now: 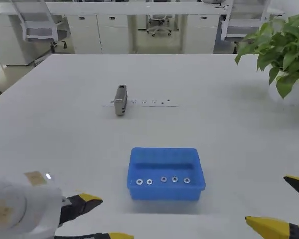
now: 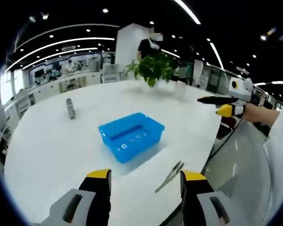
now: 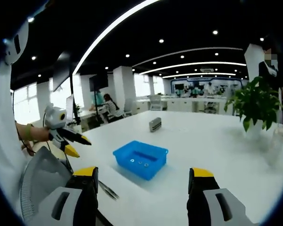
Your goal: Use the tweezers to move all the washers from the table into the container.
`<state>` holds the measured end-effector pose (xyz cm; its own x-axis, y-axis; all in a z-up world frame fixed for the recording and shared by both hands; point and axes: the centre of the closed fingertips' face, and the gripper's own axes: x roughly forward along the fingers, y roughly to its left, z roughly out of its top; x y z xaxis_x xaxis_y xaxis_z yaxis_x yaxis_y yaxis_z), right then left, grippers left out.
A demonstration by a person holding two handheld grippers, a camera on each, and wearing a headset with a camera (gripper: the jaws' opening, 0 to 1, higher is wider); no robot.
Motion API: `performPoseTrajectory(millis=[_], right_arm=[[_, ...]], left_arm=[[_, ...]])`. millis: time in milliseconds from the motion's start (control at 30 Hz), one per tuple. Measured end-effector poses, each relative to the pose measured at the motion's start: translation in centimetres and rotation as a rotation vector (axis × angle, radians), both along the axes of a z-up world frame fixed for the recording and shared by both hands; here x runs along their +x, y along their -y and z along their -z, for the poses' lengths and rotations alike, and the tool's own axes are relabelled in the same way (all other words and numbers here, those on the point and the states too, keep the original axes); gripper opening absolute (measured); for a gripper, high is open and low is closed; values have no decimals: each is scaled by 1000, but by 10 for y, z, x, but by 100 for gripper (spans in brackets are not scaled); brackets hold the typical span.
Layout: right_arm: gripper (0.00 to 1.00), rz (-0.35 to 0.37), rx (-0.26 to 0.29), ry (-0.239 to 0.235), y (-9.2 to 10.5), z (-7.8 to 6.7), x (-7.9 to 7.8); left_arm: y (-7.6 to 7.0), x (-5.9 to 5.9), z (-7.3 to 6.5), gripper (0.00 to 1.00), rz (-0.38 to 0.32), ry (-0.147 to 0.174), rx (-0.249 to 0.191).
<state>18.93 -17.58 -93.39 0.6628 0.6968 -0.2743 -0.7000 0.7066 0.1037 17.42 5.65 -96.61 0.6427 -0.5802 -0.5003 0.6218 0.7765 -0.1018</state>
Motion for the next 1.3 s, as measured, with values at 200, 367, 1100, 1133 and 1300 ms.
performPoseTrajectory(millis=[200,367,1100,1133,1300], right_arm=[[88,7,-14,41,9,-5,-1],[99,39,-1,105,22,-15,3],[99,28,53,121,16,-31,6],[99,35,65,120,15,-31,7],[99,21,42,125,13,-27,2]], left_arm=[[-13,-5,-37,80,-191,152,-73],[-16,-7,-57,90,-310,224,-171],[-51,-32,-98,99,-543,437,-309],[-52,-32,-99,99,-545,443,-312],[-48,-28,-97,99,-555,437,-309]])
